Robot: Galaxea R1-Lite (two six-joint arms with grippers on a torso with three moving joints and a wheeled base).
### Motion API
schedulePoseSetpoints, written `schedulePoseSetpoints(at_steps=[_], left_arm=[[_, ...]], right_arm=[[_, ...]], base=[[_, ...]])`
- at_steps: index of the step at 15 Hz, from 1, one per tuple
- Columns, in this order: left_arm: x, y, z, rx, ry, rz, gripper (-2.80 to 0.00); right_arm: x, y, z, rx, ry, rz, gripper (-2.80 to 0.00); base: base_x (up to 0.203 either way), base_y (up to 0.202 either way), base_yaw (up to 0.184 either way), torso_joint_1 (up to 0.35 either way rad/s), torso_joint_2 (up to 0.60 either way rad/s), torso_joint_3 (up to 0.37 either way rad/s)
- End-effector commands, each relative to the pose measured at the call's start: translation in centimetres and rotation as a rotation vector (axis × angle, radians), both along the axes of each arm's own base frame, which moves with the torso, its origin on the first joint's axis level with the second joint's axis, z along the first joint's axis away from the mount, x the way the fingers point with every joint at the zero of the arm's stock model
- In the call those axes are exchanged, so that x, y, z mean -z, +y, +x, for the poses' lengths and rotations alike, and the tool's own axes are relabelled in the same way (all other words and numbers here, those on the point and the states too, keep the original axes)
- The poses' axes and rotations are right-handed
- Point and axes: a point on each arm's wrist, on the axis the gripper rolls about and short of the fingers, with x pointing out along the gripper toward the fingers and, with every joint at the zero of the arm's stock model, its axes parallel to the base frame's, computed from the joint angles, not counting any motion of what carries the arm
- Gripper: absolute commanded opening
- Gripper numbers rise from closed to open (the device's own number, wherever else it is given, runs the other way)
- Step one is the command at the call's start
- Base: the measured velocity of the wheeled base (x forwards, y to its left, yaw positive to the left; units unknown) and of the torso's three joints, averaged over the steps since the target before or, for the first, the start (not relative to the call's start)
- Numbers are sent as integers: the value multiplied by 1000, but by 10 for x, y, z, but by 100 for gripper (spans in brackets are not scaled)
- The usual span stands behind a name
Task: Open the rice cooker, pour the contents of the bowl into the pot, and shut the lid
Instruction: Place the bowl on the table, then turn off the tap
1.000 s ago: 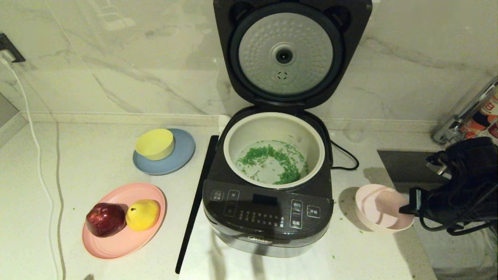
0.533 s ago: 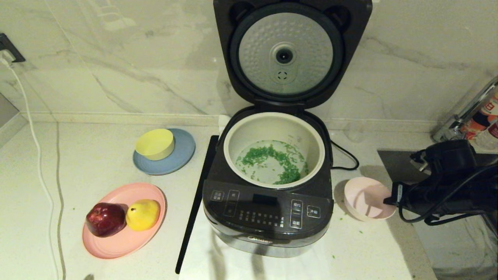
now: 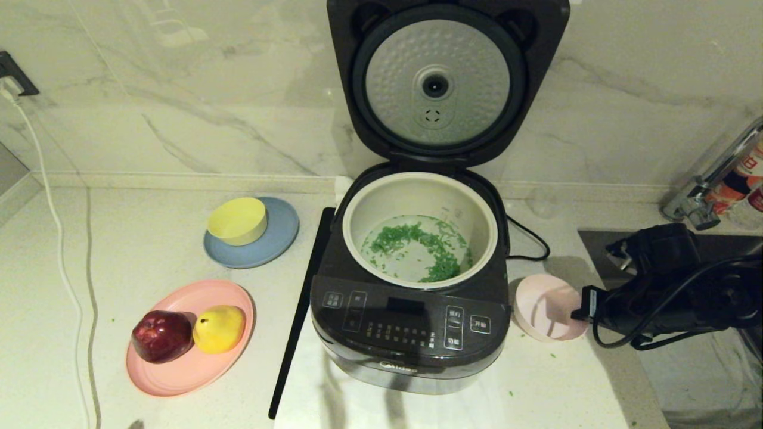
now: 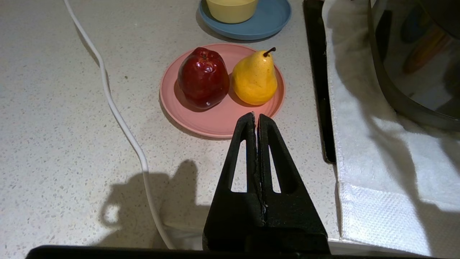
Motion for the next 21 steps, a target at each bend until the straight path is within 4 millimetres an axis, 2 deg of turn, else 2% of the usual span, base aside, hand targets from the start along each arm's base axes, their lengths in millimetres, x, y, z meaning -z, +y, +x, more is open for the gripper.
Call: schedulePoseSetpoints(at_steps=[1, 4, 7, 10, 11, 13, 16, 21], left_arm=[[3, 0, 1, -1, 10, -1, -280], [3, 0, 1, -1, 10, -1, -280], [2, 0, 1, 0, 10, -1, -280], [3, 0, 1, -2, 10, 0, -280], [3, 0, 1, -1, 10, 0, -280], [3, 0, 1, -2, 11, -1, -280], [3, 0, 1, -1, 11, 0, -280], [2, 0, 1, 0, 9, -1, -280]], right_arm=[[-3, 2, -2, -6, -6, 2, 0], [-26, 1, -11, 34, -68, 39, 0], [-59, -4, -32, 58, -159, 55, 0], [-86, -27, -51, 194, -252, -6, 0], [-90, -35, -56, 229, -257, -22, -280], [-88, -43, -60, 280, -209, -49, -280], [-72, -56, -47, 455, -157, -216, -280], [-61, -90, -29, 698, -229, -379, -280]], base=[[0, 0, 0, 0, 0, 0], [0, 0, 0, 0, 0, 0], [0, 0, 0, 0, 0, 0], [0, 0, 0, 0, 0, 0], [0, 0, 0, 0, 0, 0], [0, 0, 0, 0, 0, 0], [0, 0, 0, 0, 0, 0], [0, 0, 0, 0, 0, 0]])
